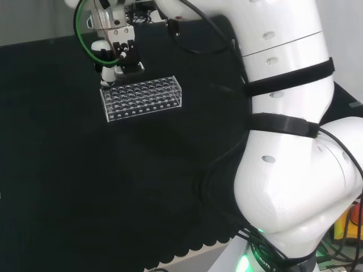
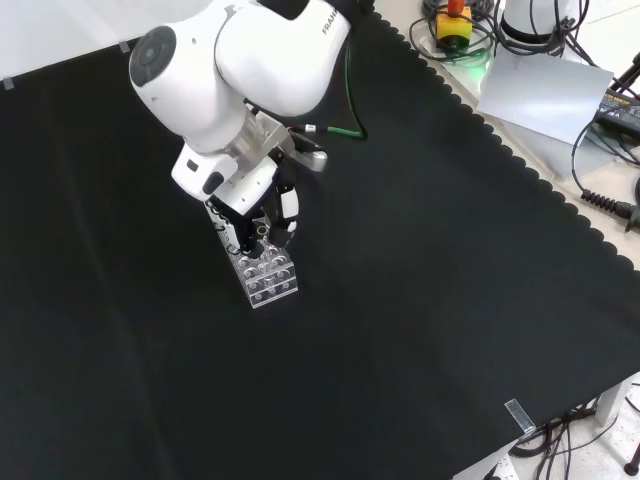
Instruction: Pick up the test tube.
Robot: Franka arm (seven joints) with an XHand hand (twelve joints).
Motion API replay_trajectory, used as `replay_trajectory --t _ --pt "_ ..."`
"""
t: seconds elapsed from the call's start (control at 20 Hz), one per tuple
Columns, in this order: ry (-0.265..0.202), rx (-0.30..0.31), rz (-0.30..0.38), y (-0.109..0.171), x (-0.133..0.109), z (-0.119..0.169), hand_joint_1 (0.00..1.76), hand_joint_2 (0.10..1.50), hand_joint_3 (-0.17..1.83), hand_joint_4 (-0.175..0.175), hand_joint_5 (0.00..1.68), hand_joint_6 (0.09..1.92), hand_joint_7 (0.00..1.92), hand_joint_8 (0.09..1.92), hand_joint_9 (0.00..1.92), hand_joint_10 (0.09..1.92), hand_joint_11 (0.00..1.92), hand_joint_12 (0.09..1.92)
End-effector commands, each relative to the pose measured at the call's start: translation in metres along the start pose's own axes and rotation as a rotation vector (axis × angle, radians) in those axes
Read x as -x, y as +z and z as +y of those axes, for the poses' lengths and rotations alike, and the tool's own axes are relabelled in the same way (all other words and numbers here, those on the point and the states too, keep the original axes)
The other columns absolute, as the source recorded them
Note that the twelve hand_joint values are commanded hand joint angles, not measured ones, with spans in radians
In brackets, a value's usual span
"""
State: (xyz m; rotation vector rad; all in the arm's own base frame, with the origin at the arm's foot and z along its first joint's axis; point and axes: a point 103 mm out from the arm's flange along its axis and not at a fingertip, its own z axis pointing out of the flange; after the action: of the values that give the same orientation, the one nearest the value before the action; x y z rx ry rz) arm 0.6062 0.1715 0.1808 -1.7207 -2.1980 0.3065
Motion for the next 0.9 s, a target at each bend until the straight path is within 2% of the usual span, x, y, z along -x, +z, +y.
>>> replay_trajectory --t 0.05,0.2,0.65,0.9 --pt "0.020 0.070 0.077 -0.032 0.001 -0.002 1.33 0.58 0.76 -0.175 1.30 0.62 1.36 0.62 1.61 0.62 1.24 0.88" --pt "0.030 0.073 0.113 -0.040 0.003 -0.006 1.33 0.58 0.76 -0.175 1.30 0.62 1.36 0.63 1.61 0.62 1.24 0.88" --pt "0.037 0.106 0.161 -0.078 0.009 -0.023 1.33 0.58 0.77 -0.175 1.30 0.62 1.36 0.63 1.61 0.63 1.24 0.88" --pt "0.037 0.145 0.163 -0.103 0.014 -0.038 1.33 0.57 0.78 -0.175 1.30 0.62 1.36 0.63 1.61 0.63 1.24 0.88"
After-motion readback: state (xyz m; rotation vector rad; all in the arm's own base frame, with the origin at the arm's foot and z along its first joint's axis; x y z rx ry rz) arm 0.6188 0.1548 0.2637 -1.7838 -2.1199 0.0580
